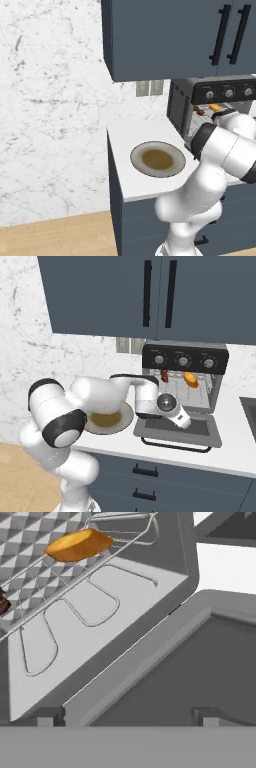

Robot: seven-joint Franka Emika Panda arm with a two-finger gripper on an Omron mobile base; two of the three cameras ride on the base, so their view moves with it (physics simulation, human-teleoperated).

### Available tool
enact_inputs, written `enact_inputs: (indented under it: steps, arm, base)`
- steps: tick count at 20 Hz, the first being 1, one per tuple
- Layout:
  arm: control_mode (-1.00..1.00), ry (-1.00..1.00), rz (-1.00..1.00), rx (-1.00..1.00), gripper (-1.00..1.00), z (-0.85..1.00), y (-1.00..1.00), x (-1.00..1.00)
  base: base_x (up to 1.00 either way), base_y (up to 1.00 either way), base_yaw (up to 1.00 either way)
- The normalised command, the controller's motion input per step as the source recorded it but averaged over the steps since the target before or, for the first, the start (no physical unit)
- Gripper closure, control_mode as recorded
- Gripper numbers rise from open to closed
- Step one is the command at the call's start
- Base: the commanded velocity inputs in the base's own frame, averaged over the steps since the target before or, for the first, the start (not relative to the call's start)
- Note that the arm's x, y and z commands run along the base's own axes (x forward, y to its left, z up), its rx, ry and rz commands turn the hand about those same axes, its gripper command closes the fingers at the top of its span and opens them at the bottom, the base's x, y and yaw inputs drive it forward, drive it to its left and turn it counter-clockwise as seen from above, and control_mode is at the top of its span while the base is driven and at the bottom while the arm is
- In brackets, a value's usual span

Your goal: Pick up the kebab skewer and baguette bread, and place them inside the toaster oven. Close the toaster oven door and start by setting the timer.

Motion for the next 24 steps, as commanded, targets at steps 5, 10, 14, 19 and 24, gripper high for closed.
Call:
enact_inputs:
  steps: [5,10,14,19,24]
  arm:
    - [-1.0,0.05,0.34,-0.02,-1.0,0.63,0.0,-1.0]
    - [-1.0,0.2,0.41,-0.11,-1.0,0.48,0.04,-0.84]
    - [-1.0,0.34,0.32,-0.14,-1.0,0.52,0.0,-0.62]
    - [-1.0,0.35,0.27,-0.08,-1.0,0.05,0.05,-0.53]
    - [-1.0,0.06,0.16,0.0,-1.0,-0.53,0.23,-0.57]
  base:
    - [0.0,0.0,0.0]
    - [0.0,0.0,0.0]
    - [0.0,0.0,0.0]
    - [0.0,0.0,0.0]
    - [0.0,0.0,0.0]
